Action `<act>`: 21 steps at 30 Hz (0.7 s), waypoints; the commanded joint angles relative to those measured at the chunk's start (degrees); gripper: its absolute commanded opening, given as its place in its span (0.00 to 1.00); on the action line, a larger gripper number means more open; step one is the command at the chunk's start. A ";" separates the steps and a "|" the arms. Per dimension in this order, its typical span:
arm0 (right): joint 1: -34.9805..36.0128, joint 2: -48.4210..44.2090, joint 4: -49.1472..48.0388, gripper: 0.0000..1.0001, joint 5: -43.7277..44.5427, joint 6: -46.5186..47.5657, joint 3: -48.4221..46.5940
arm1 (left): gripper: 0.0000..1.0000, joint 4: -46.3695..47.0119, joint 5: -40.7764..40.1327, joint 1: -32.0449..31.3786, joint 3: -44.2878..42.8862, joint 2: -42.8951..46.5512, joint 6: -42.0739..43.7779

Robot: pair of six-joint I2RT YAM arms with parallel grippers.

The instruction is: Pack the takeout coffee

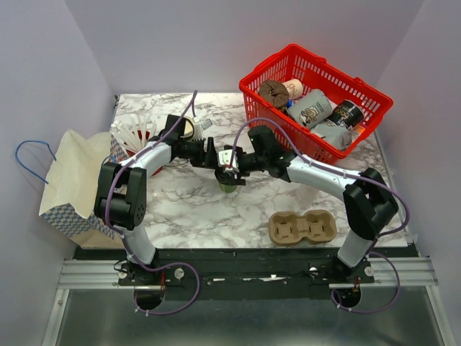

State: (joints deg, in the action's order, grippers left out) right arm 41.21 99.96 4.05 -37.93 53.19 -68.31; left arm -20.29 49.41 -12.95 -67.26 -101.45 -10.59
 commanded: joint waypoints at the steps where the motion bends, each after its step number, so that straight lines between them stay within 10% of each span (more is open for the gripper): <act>1: 0.27 7.00 8.16 0.82 11.83 0.09 3.02 | 0.67 6.21 -2.83 -0.41 3.98 0.80 -1.79; 21: -6.67 8.49 22.31 0.97 -9.27 -16.72 -12.63 | 0.67 7.46 1.83 -0.15 1.96 4.94 -2.15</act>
State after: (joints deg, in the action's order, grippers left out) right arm 34.30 106.45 19.94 -45.98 37.65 -80.03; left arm -14.79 50.04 -12.88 -64.25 -99.15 -12.71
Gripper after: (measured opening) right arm 0.966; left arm 0.668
